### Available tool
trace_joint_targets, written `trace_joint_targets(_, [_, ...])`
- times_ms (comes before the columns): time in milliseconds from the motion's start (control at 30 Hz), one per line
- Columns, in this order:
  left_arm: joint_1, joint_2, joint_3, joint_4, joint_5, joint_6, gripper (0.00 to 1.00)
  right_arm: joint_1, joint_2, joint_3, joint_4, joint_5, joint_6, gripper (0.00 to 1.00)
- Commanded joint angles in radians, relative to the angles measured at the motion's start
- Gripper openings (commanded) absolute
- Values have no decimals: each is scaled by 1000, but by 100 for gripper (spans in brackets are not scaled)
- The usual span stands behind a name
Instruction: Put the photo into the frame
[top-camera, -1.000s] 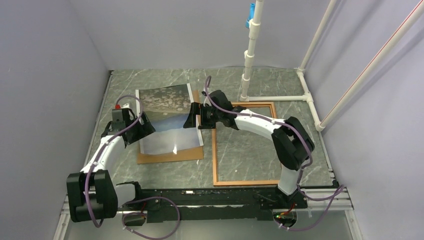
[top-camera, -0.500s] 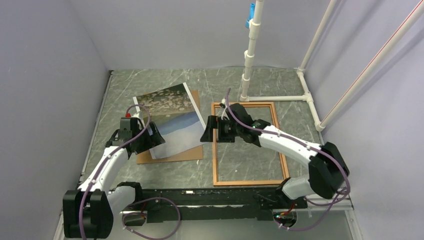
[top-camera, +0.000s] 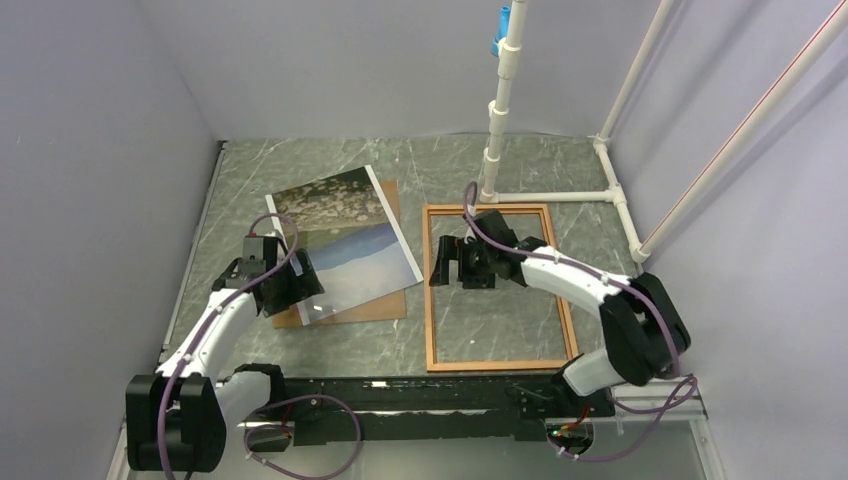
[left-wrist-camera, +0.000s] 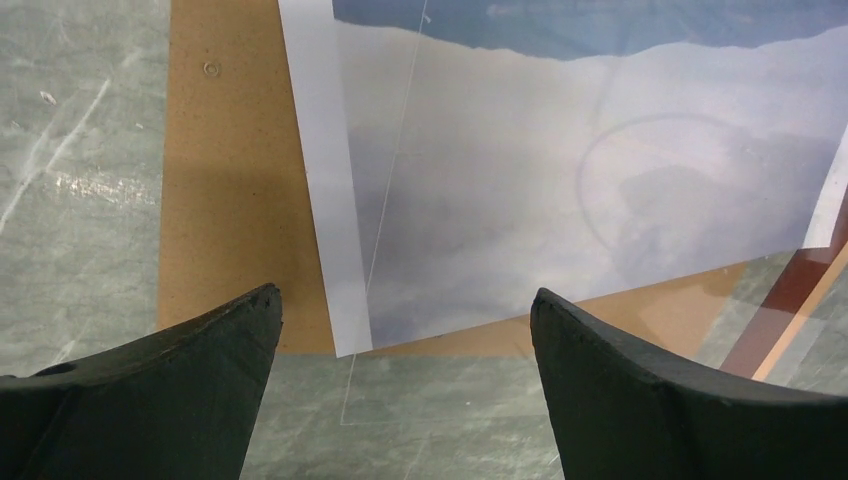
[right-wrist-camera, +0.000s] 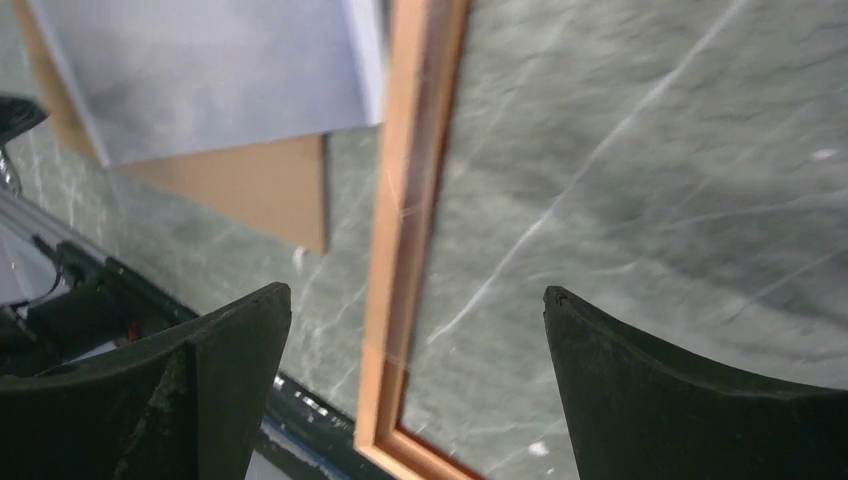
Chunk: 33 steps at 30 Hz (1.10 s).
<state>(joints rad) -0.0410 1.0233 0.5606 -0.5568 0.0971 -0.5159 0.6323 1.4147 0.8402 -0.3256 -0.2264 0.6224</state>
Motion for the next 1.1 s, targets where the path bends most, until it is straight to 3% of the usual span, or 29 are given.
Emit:
trace_joint_targets(0, [-2,28,76,25,-14,21,98,-120,115,61,102,-169,-60,99])
trace_joint_targets(267, [-2,214,208,92,15,59,97,-188,321,206,171,-336,-51,97])
trace_joint_targets(533, [-3,453,298,164,28,62,95,-184,384,226,248,-379,18,92])
trace_joint_targets(867, [-18,497,278,206,151,99,93,-96,415,238,293,-411,70,79])
trace_joint_targets(1067, [-37,445,228,220,196,90,93,-69,333,187,283,-390,95,76])
